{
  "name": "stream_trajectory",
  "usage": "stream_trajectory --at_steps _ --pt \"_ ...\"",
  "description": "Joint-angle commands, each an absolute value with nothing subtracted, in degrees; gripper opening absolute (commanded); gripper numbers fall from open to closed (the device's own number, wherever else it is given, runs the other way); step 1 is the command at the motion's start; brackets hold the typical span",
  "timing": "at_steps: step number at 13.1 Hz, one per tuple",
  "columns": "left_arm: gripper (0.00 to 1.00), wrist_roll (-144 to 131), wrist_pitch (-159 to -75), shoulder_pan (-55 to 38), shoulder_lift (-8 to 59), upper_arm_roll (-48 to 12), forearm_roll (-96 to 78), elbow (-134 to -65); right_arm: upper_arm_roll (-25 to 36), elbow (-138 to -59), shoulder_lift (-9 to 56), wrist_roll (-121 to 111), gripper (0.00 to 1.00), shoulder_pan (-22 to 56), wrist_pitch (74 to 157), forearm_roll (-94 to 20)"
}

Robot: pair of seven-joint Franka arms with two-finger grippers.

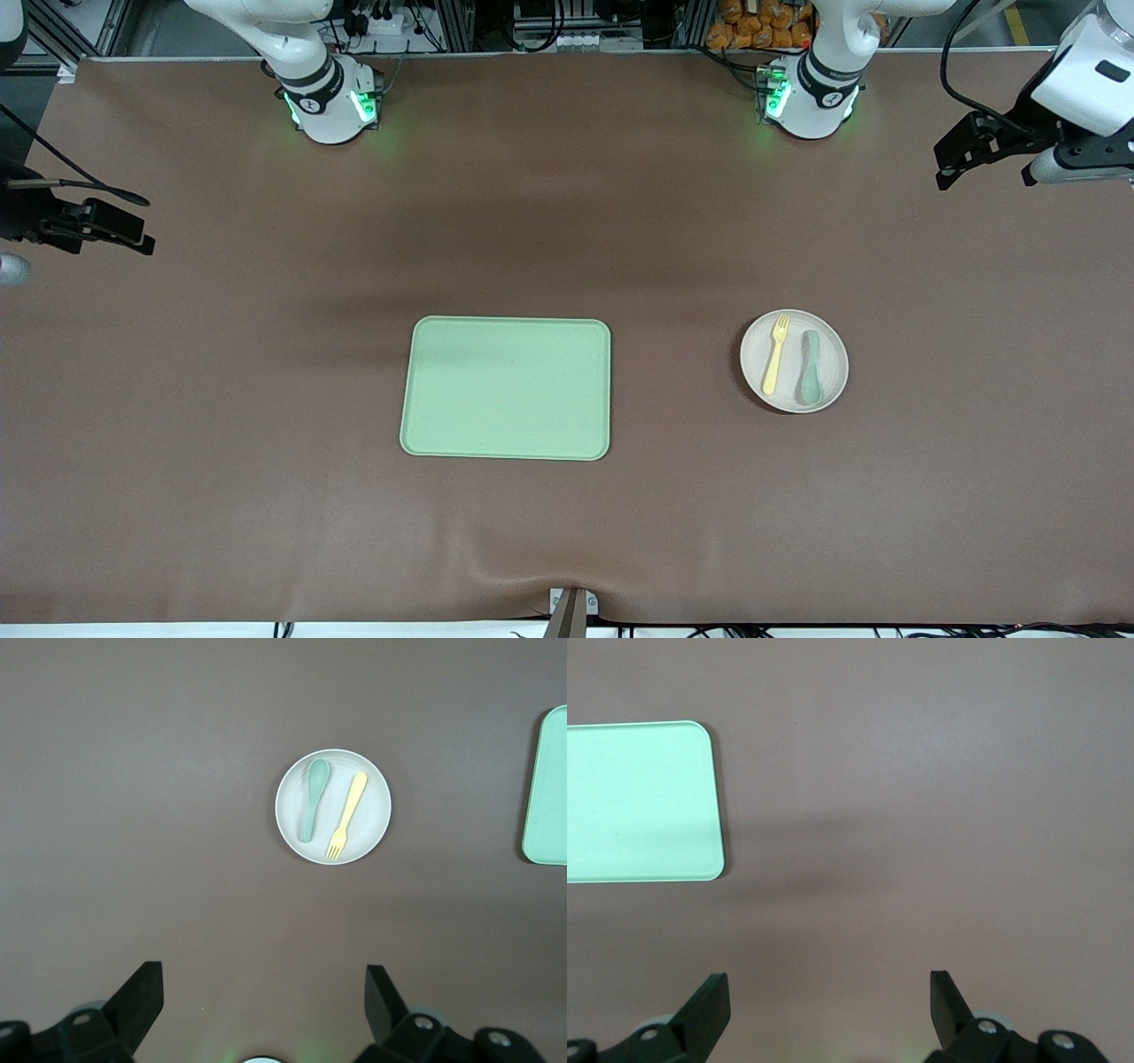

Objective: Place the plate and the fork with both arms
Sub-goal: 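Reach the left gripper toward the rim of the white plate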

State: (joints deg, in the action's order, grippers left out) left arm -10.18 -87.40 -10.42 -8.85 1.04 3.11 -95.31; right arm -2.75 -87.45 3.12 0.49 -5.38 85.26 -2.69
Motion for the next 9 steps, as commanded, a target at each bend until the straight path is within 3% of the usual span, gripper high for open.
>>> stream_trajectory --at_steps 1,5,9 --pt "1.00 -10.02 -87.45 -10.72 -9.41 1.23 3.78 -95.36 -3.60 -86.75 3.34 -0.44 1.00 -6.94 84.64 -3.69" --pt "1.00 -8.53 -88.58 -10.02 -0.82 1.14 3.60 -92.64 -3.60 -86.75 3.34 -0.44 1.00 -6.94 84.55 -3.69" --pt "1.00 -7.21 -95.52 -5.20 9.29 1.14 -2.00 -93.86 -3.60 -86.75 3.43 -0.53 1.00 -6.94 84.55 -3.69"
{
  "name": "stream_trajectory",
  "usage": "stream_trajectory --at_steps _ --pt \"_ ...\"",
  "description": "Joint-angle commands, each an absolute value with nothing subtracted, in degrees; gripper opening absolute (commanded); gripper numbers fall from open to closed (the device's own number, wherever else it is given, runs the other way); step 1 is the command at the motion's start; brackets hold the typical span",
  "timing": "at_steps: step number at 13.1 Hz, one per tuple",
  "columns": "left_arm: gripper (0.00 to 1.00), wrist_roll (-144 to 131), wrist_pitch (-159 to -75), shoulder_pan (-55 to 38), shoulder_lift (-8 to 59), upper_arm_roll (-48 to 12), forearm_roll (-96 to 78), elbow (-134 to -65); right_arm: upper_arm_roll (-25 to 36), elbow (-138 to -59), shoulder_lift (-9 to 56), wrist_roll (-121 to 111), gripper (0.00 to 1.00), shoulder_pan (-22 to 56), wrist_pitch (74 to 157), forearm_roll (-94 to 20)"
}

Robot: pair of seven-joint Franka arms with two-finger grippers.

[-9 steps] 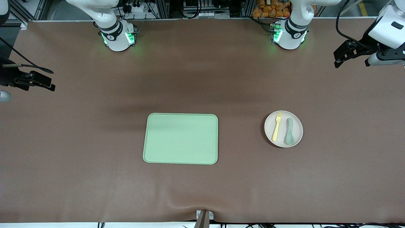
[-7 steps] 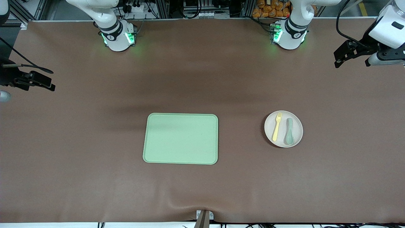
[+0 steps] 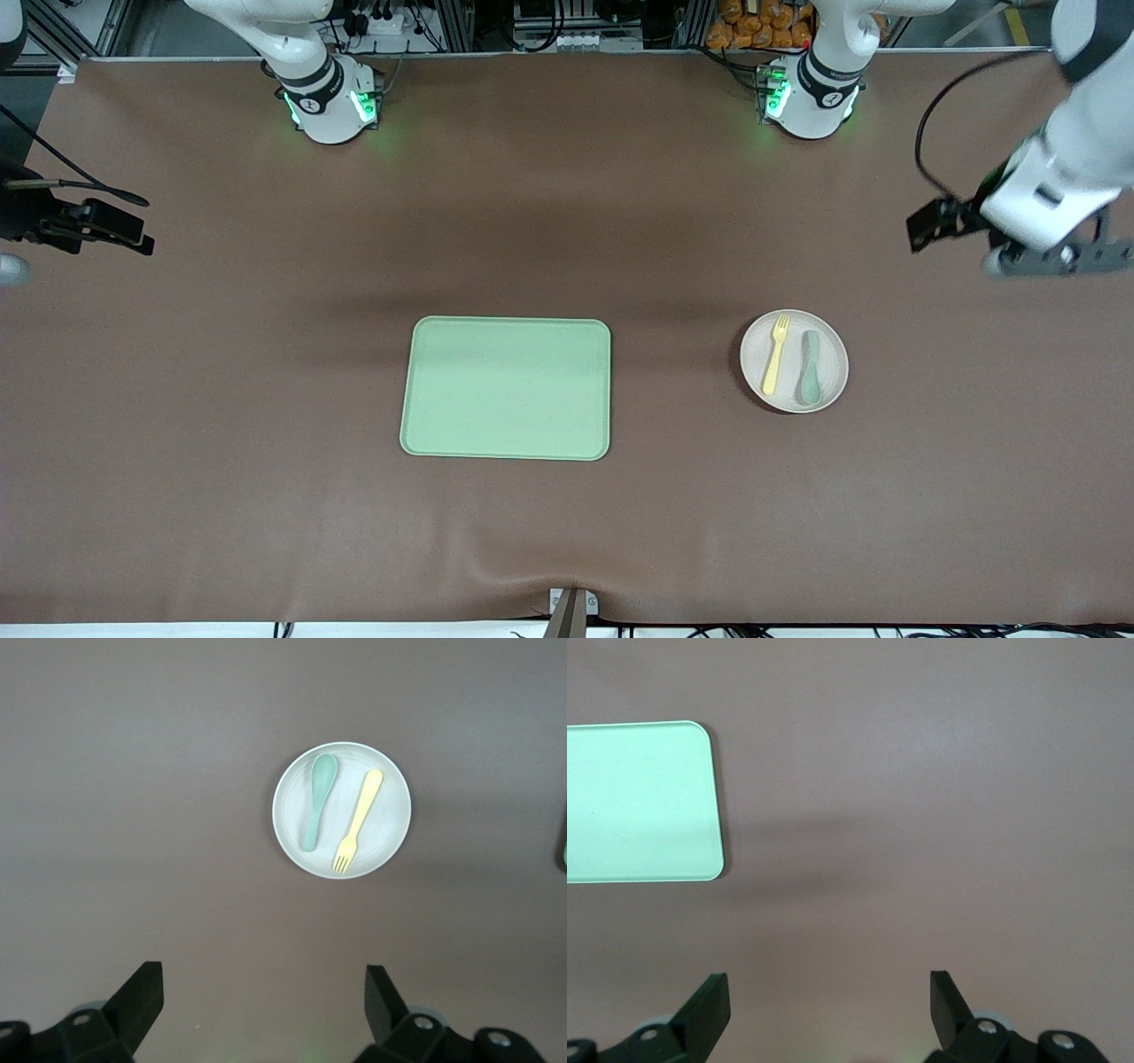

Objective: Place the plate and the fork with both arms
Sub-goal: 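Reach the left gripper toward the rim of the white plate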

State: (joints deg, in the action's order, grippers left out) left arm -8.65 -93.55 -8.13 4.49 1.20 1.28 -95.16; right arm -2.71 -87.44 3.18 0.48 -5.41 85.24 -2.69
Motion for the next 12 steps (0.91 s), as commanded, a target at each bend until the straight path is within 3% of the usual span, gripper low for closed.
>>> stream_trajectory --at_steps 1,5,9,10,12 --pt "1.00 -7.21 -97.80 -4.32 10.45 1.14 -2.98 -94.91 -3.60 -86.75 3.43 -0.53 1.00 -6.94 84.55 -3.69" --pt "1.00 -5.29 -107.64 -0.81 17.46 1.06 -9.37 -100.01 -3.60 -86.75 3.43 -0.53 1.00 -6.94 84.55 -3.69" --pt "1.00 6.30 -117.15 3.51 27.49 0.88 -14.49 -100.28 -3.60 -86.75 3.43 -0.53 1.00 -6.94 84.55 -3.69" --pt "0.98 8.07 -117.94 3.60 28.73 0.88 -16.16 -100.28 -3.60 -86.75 3.43 -0.53 1.00 -6.94 84.55 -3.69" --pt "0.84 8.88 -119.09 3.78 30.32 0.88 -17.66 -100.28 -3.60 -86.75 3.43 -0.53 1.00 -6.94 84.55 -3.78"
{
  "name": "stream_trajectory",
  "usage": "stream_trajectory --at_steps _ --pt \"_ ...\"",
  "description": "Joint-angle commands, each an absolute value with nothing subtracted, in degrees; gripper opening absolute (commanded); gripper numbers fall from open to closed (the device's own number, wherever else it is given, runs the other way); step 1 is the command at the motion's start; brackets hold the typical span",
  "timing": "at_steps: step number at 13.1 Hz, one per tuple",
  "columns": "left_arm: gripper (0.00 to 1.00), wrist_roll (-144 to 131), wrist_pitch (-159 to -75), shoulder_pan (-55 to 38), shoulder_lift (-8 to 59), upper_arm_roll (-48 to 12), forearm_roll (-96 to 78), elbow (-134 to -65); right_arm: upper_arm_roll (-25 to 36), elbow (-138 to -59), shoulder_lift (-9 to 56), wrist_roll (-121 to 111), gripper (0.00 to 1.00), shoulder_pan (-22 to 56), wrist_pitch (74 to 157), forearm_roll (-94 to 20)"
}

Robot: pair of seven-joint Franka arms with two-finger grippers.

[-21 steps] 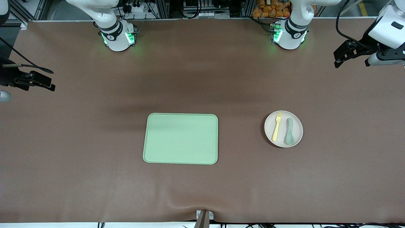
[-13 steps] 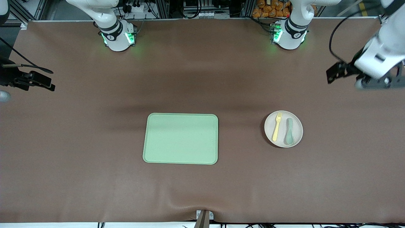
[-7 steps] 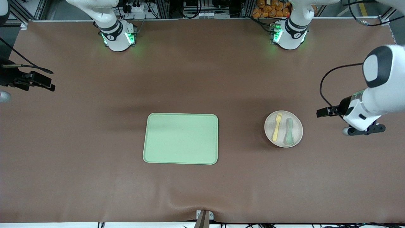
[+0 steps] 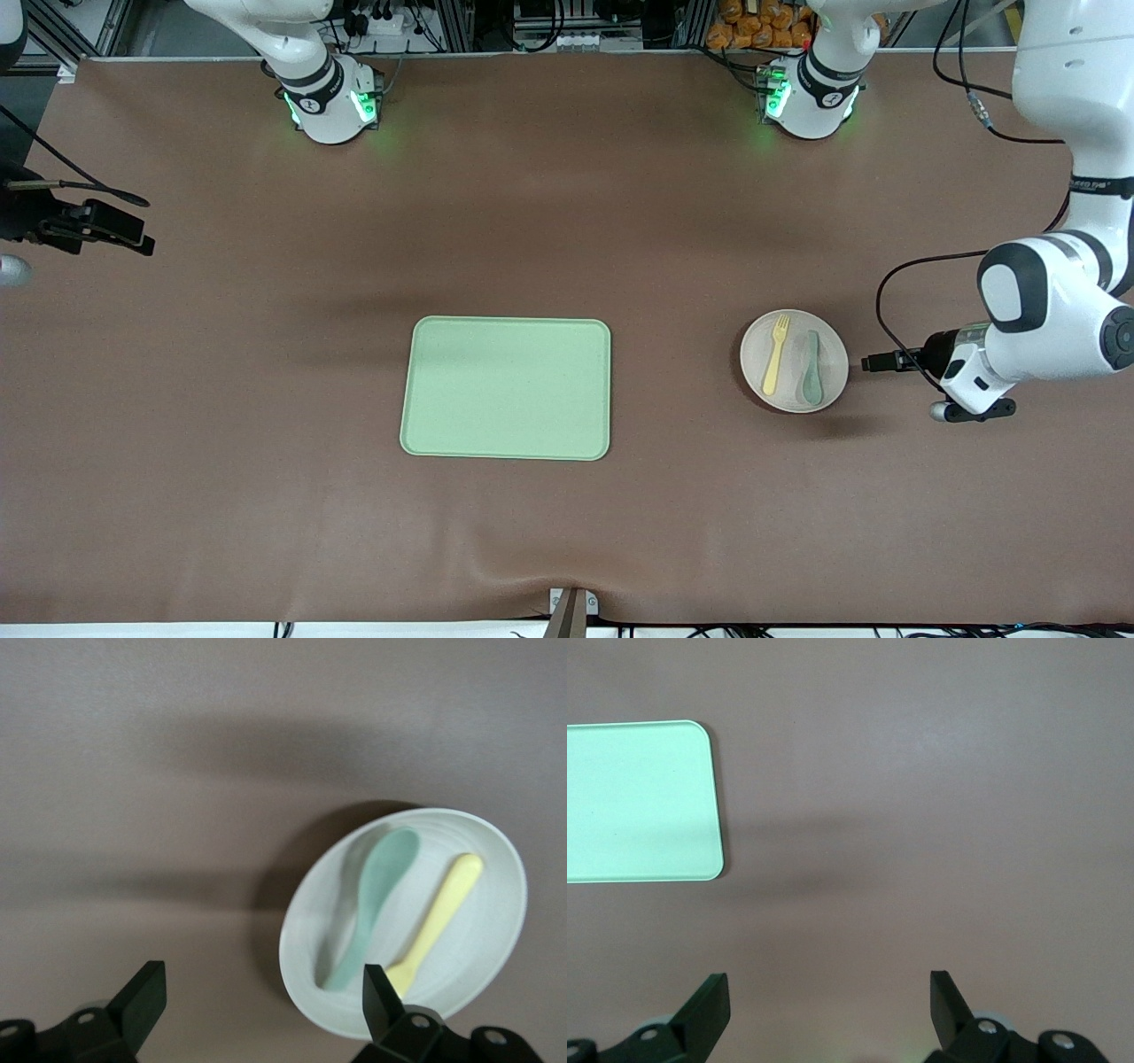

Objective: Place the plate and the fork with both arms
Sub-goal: 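Reach the left gripper toward the rim of the white plate, then grasp the white plate rim with the left gripper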

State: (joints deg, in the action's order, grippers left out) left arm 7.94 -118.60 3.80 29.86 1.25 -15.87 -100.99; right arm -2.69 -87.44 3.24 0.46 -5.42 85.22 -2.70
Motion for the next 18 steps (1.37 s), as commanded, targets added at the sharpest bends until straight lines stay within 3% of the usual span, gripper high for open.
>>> stream_trajectory --at_steps 1,4,8,10,16,18 --pt "0.73 9.14 -119.18 3.78 30.93 0.88 -18.71 -100.28 -3.60 -86.84 3.43 -0.53 1.00 -7.03 84.55 -3.69" --pt "0.56 10.80 -119.18 3.69 32.78 0.88 -19.60 -100.37 -3.60 -87.18 3.43 -0.53 1.00 -7.29 84.64 -3.69" --pt "0.52 14.14 -121.45 4.31 33.22 0.70 -20.13 -103.26 -3.60 -87.19 3.43 -0.53 1.00 -7.29 84.64 -3.78" --pt "0.45 15.90 -124.35 4.31 33.40 0.62 -20.39 -104.93 -3.60 -87.19 3.43 -0.53 1.00 -7.29 84.64 -3.69" --pt "0.41 16.17 -124.80 4.31 33.57 0.00 -21.88 -105.56 -3.69 -87.19 3.43 -0.53 1.00 -7.29 84.64 -3.78" --pt "0.36 16.17 -124.80 4.31 33.92 -0.09 -22.15 -105.56 -3.60 -87.19 3.43 -0.53 1.00 -7.29 84.64 -3.78"
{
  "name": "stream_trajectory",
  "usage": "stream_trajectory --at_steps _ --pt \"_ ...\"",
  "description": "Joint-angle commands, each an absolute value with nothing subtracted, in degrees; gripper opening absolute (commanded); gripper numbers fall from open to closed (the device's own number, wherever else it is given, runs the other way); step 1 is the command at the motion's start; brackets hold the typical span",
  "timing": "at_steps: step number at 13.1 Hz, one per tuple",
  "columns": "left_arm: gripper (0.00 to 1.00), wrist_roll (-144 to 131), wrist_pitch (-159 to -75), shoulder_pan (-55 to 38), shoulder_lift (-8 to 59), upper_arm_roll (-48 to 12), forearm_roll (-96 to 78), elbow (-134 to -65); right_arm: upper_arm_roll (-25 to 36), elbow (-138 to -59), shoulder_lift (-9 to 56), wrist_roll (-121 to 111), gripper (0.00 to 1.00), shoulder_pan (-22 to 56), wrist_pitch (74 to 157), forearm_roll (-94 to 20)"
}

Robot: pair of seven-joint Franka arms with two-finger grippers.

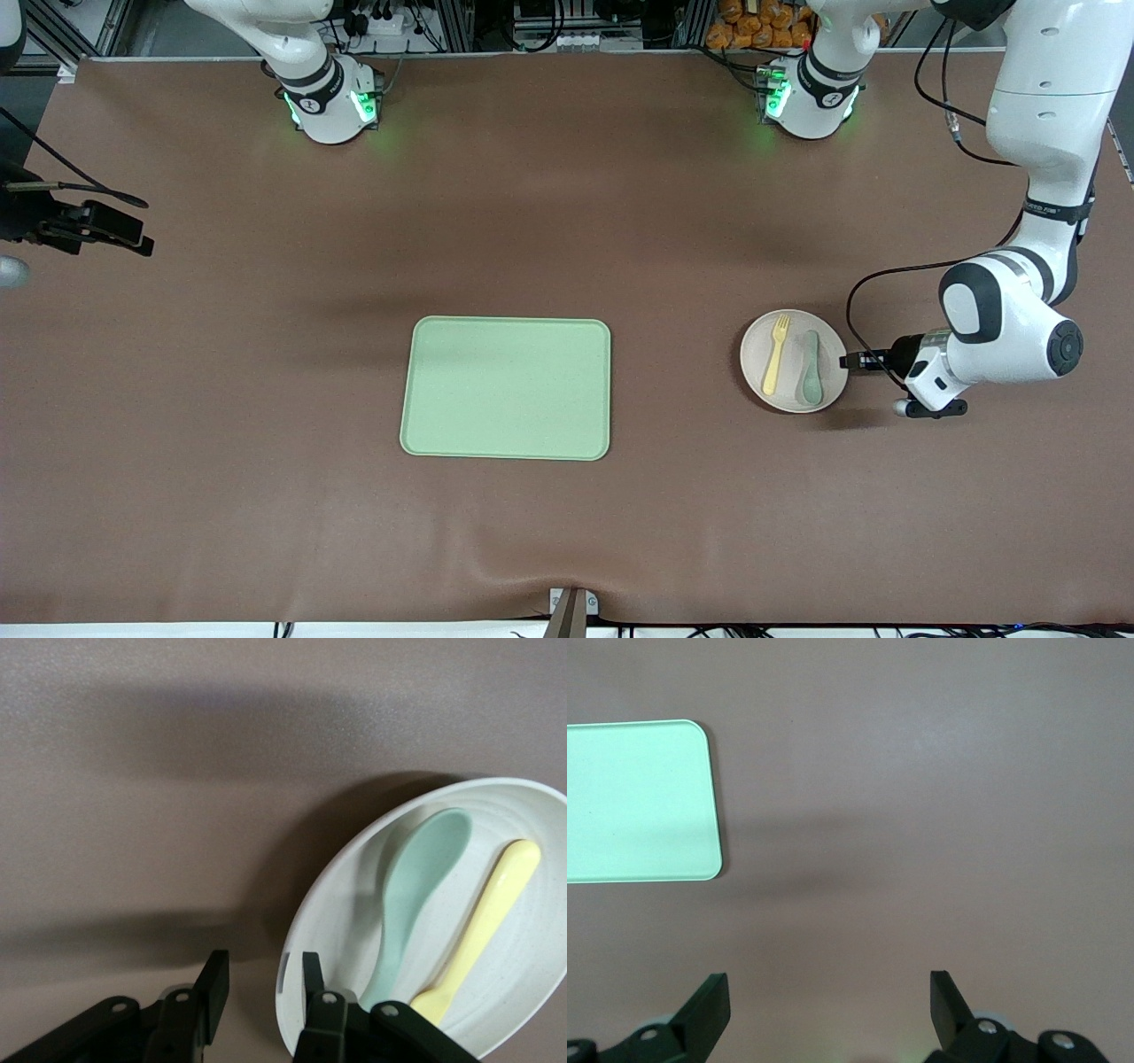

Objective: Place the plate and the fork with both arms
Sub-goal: 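Grasp the white plate rim with the left gripper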

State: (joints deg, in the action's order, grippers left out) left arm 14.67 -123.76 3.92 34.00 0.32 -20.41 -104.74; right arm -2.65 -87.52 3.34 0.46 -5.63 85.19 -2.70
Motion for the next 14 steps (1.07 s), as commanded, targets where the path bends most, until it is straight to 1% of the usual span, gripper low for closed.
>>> stream_trajectory --at_steps 1,6,8,9,14 --pt "0.32 16.43 -124.80 4.31 34.01 -0.09 -23.02 -105.56 -3.69 -87.19 3.43 -0.53 1.00 -7.29 84.64 -3.78" --pt "0.10 17.31 -124.80 4.13 34.45 -0.79 -23.20 -105.47 -3.60 -87.27 3.43 -0.62 1.00 -7.29 84.55 -3.78" --pt "0.02 18.10 -124.72 4.13 34.80 -0.88 -23.20 -105.47 -3.60 -87.19 3.43 -0.62 1.00 -7.29 84.55 -3.78" --pt "0.00 18.19 -124.72 4.22 34.80 -0.79 -23.20 -105.47 -3.60 -87.27 3.43 -0.62 1.00 -7.29 84.55 -3.78" --pt "0.00 23.88 -124.19 3.78 34.80 -0.88 -23.12 -105.12 -3.60 -87.28 3.43 -0.62 1.00 -7.30 84.55 -3.78"
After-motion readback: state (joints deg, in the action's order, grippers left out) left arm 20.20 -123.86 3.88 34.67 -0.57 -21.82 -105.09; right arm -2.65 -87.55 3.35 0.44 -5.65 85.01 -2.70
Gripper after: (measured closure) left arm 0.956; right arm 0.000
